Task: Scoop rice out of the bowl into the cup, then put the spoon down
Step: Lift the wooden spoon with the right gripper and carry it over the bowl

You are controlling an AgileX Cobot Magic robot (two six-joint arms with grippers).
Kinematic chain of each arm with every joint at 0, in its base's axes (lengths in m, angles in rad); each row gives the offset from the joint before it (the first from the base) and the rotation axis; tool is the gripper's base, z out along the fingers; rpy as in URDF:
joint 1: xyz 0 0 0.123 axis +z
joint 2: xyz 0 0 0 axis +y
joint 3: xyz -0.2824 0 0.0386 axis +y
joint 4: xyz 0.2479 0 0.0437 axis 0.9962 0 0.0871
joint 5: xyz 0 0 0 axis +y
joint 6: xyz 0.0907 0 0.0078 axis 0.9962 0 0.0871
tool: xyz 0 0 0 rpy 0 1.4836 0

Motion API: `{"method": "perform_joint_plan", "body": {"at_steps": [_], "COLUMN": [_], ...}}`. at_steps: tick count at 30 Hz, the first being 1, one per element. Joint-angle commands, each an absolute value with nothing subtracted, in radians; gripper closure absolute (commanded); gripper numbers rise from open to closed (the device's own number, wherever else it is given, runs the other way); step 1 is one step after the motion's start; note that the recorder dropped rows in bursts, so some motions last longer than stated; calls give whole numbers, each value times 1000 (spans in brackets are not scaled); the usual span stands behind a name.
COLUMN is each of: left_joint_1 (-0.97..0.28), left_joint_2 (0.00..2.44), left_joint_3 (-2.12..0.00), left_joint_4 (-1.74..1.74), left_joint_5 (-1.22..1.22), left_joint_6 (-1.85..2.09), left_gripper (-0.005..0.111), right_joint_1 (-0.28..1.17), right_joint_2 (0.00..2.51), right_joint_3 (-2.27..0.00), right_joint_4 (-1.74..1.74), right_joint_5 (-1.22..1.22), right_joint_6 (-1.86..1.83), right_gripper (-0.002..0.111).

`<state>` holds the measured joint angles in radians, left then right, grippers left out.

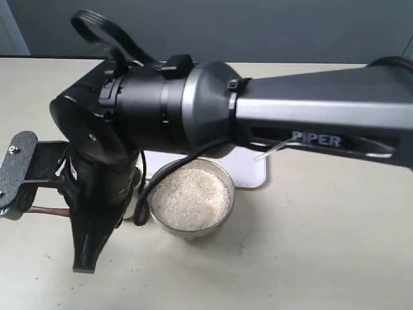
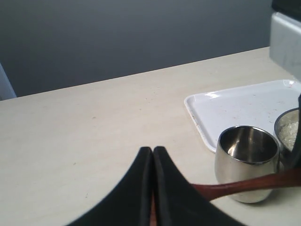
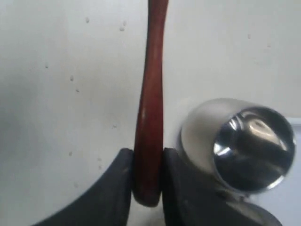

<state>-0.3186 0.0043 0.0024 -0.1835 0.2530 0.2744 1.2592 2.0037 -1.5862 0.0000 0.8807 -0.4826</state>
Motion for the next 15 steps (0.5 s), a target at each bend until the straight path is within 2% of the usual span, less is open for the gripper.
{"method": "perform_joint_plan", "body": {"at_steps": [1, 6, 15], "left_joint_1": [-324, -324, -324], "left_joint_2": [0, 0, 0], "left_joint_3": [0, 0, 0], "left_joint_4": [-182, -182, -184], "left_joint_5": [241, 241, 241], "left_joint_6": [272, 272, 272], "left_gripper": [106, 106, 106], "right_joint_1": [1256, 1242, 1092], "right_joint_2": [1955, 1929, 1794], "right_joint_3": [-1589, -1589, -1589], "right_joint_4": [-175, -434, -368], "right_joint_5": [1017, 1203, 1221], "right_joint_6": [-446, -325, -303], "right_gripper": [108, 108, 109]}}
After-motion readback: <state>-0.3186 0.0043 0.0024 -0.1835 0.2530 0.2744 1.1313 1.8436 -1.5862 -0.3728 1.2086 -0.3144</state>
